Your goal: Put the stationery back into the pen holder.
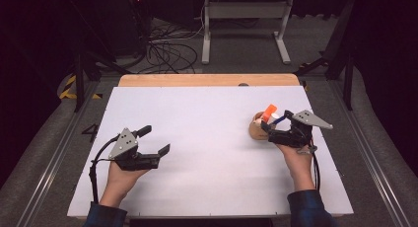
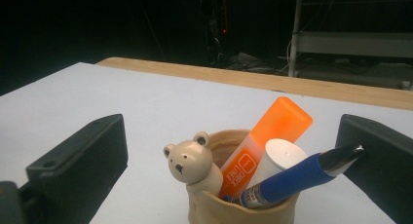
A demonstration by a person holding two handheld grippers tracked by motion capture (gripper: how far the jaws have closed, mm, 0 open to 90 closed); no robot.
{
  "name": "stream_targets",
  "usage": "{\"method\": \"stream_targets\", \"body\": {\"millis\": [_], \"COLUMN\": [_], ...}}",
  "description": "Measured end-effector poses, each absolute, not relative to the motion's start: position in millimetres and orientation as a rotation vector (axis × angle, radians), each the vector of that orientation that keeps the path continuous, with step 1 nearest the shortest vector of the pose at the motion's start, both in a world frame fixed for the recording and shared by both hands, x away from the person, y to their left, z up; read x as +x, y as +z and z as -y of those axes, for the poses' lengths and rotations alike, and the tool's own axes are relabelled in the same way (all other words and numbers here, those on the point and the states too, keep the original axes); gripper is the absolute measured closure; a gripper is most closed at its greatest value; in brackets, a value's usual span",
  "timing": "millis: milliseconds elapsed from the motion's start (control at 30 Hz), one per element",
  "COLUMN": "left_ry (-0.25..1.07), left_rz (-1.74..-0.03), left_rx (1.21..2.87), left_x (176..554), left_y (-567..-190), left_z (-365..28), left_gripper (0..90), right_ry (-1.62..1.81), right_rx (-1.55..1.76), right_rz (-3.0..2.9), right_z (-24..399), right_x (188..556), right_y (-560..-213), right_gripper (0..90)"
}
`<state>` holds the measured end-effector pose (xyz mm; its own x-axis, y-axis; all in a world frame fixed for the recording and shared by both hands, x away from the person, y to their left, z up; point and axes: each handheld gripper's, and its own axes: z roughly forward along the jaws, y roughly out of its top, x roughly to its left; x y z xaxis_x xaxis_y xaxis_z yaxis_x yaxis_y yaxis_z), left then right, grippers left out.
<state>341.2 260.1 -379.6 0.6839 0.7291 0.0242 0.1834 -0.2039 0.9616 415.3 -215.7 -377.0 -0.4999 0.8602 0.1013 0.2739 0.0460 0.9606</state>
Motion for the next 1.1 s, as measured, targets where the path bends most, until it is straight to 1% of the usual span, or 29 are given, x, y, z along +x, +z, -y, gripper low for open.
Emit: {"method": "stream_targets", "body": {"millis": [433, 1100], "left_ry": [0.601, 0.613], "left_rz": [-0.739, -0.733], "left_rx": [1.752, 1.743], "left_x": [341.3, 340.0], "left_y": [-378.6, -375.3], "left_z": [-261.3, -264.4], "left_gripper": [7.1, 6.7], "right_ry": [1.497, 1.491], "right_rx": [1.136, 1.134], "right_rz": [-1.810, -1.813], "right_z": [219.6, 233.3], "right_x": [406.2, 396.0], "right_y": [-379.8, -380.7], "right_gripper": [0.0, 0.0]}}
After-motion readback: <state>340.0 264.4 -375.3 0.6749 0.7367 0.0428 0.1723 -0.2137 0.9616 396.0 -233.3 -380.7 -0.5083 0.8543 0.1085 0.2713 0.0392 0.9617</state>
